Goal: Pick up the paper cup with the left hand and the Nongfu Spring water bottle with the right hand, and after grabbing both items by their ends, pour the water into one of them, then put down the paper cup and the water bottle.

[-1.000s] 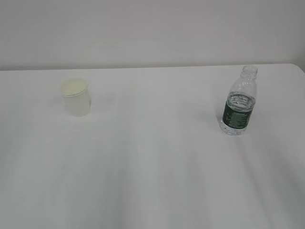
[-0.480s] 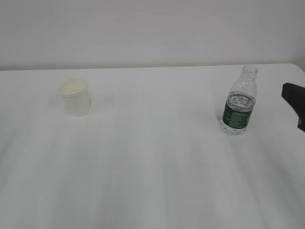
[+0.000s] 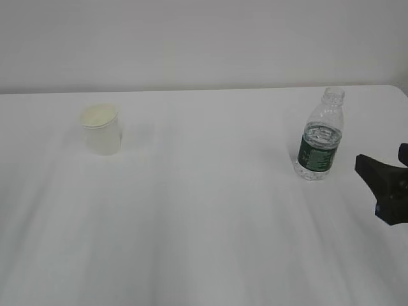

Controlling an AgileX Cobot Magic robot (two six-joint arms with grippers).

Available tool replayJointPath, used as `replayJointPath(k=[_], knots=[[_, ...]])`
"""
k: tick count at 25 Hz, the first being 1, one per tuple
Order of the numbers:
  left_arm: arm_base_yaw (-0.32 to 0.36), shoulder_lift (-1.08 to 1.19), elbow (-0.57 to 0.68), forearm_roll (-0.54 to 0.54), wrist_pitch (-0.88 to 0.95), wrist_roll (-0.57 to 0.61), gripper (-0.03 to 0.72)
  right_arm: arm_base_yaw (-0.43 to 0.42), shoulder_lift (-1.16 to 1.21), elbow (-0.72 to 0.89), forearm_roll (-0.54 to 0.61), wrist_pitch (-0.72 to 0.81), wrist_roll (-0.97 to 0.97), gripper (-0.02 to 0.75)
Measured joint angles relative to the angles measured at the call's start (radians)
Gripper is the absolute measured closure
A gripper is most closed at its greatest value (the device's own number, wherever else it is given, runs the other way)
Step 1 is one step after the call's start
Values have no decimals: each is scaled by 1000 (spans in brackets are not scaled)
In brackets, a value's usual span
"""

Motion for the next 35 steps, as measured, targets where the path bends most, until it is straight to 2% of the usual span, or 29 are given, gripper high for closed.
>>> replayJointPath(k=[5,12,19,26,31,35], knots=[[-64,47,85,13,-154,0,196,0,6,63,-15,-121,2,202],[-121,90,274,59,-442,-15,201,0,6,97,-38,-149,2,202],[-124,94,283,174,-477,-76,202,0,66,187,-50,-342,-11,202],[-124,94,283,201,-477,-92,202,0,266,201,-51,-529,-15,202],[-124,94,283,203,-477,-94,202,0,450,201,-51,-547,-15,202],[-124,94,283,205,-477,-94,202,0,496,201,-51,-547,-15,202]])
